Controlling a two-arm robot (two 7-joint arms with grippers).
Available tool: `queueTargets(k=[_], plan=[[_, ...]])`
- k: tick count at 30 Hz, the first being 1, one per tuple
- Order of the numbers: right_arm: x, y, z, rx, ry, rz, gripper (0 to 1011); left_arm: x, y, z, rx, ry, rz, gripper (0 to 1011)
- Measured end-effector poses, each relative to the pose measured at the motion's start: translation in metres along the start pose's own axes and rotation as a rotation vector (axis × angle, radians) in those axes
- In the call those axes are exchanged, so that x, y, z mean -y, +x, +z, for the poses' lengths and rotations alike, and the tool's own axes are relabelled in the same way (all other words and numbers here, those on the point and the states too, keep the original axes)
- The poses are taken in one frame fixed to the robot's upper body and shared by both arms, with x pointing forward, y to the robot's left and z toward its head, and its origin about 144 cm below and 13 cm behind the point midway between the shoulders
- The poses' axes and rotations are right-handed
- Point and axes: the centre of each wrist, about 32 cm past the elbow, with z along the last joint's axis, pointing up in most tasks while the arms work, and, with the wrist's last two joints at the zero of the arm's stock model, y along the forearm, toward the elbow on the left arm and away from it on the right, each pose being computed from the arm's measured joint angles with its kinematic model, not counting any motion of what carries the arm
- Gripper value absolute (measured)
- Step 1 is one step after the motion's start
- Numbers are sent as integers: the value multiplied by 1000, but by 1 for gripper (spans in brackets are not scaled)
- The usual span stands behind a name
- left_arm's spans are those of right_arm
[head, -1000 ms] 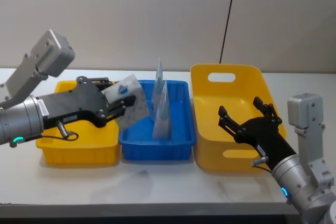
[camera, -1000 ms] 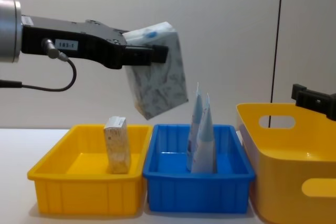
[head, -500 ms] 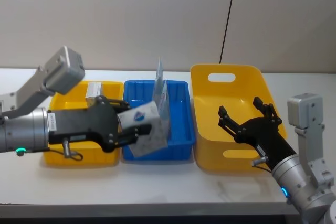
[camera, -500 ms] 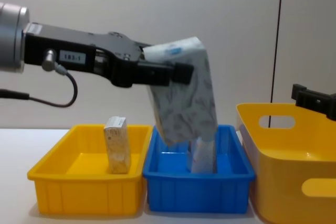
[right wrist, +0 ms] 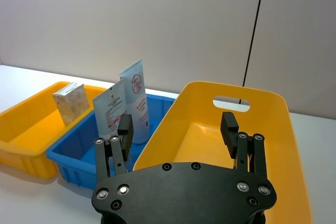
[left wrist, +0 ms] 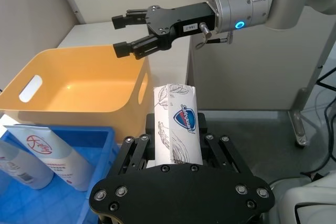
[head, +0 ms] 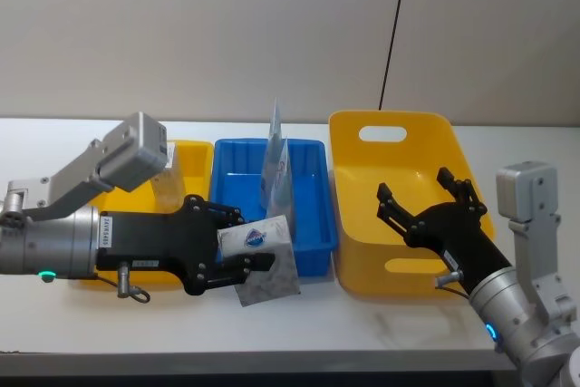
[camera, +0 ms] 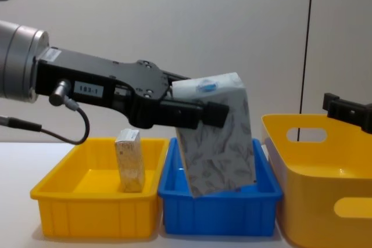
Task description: Bimanual collaborative sorting of washing and personal care products
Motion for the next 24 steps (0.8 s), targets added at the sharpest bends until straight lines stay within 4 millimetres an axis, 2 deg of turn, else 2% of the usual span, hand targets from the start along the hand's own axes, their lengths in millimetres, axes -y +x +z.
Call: queueTargets(k=[24], plan=[[0, 0, 0, 0, 0, 0, 1002, 7, 3, -4, 14, 7, -44, 367]])
